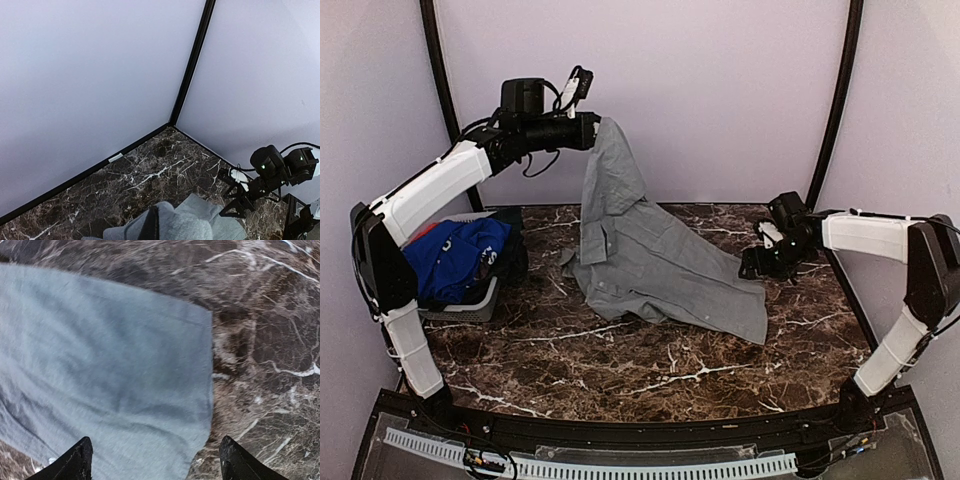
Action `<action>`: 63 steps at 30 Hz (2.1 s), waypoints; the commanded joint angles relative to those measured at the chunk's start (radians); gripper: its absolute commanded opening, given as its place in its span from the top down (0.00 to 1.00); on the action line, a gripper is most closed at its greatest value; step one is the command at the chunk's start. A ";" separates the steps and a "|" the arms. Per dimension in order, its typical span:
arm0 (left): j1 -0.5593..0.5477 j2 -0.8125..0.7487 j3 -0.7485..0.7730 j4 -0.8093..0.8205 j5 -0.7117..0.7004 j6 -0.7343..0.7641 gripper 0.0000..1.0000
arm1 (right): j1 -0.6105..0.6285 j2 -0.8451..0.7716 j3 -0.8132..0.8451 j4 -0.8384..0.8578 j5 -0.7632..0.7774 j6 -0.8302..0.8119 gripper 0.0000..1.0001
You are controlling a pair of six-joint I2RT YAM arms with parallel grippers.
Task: Fold and stack the mixed laundry pile
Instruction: Pick up the crumpled shirt from the center of the board, then flatten out the crumpled shirt at the center of the board.
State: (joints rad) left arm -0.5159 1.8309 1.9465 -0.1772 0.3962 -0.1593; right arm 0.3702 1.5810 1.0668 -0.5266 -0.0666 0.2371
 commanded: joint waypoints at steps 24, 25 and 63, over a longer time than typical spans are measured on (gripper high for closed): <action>0.017 -0.050 -0.157 0.042 -0.034 0.004 1.00 | -0.102 0.358 0.190 0.076 -0.013 -0.073 0.47; 0.017 -0.050 -0.159 0.042 -0.034 0.003 1.00 | -0.096 0.365 0.183 0.078 -0.008 -0.074 0.51; 0.191 0.218 0.283 -0.081 -0.191 -0.151 1.00 | -0.131 0.264 0.878 -0.006 0.083 -0.138 1.00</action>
State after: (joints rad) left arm -0.4133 1.8492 1.9781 -0.2729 0.1711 -0.2310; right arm 0.2733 1.6993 1.6669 -0.5274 -0.0265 0.1349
